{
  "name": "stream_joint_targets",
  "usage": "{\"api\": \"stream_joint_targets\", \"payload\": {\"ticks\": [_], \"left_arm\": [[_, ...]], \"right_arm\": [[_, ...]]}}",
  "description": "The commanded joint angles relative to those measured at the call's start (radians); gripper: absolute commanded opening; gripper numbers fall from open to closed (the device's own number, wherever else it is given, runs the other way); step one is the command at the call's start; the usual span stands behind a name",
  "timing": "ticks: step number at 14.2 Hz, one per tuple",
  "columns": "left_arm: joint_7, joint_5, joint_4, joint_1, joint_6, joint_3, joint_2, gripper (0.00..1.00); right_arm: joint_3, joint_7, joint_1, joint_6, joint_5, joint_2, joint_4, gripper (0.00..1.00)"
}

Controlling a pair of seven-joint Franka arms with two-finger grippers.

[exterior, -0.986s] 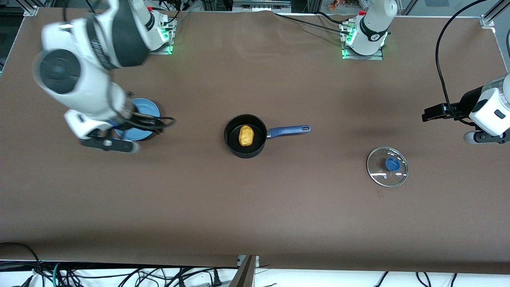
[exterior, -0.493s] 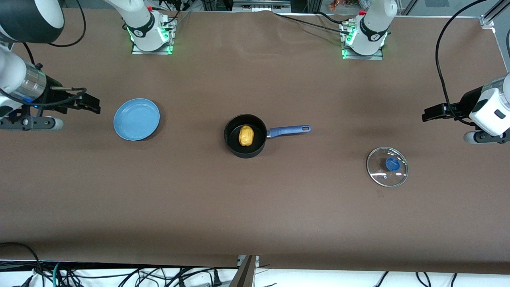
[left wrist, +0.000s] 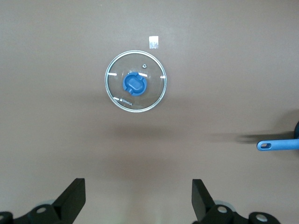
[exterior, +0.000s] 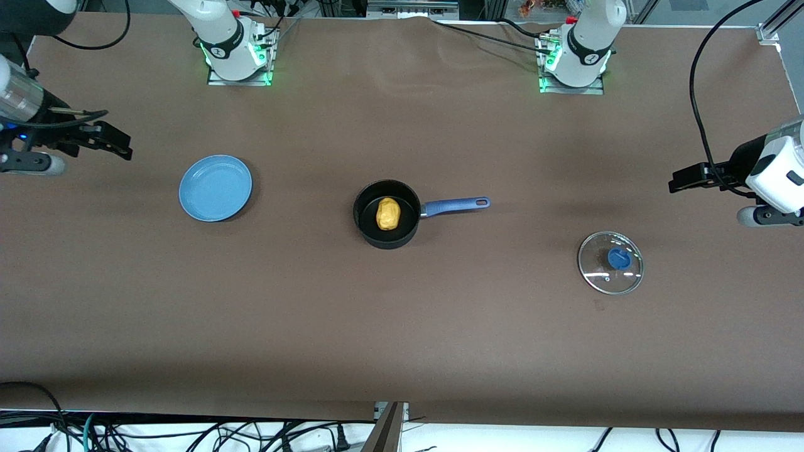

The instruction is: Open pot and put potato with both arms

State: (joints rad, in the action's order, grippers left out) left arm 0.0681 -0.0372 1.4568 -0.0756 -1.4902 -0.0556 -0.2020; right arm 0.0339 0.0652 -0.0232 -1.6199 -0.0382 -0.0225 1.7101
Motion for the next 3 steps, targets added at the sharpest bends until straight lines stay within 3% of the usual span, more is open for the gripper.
{"api": "stream_joint_targets", "payload": {"ticks": [1, 3], "left_arm": [[0.006, 0.028, -0.041, 0.007, 0.024, -0.006, -0.020, 1.00], [0.006, 0.030, -0.041, 0.005, 0.024, -0.004, -0.020, 1.00]], "right_arm": [[-0.002, 0.001, -0.003, 0.002, 0.018, -0.022, 0.022, 1.00], [-0.002, -0.002, -0.003, 0.002, 0.017, -0.020, 0.022, 1.00]]}}
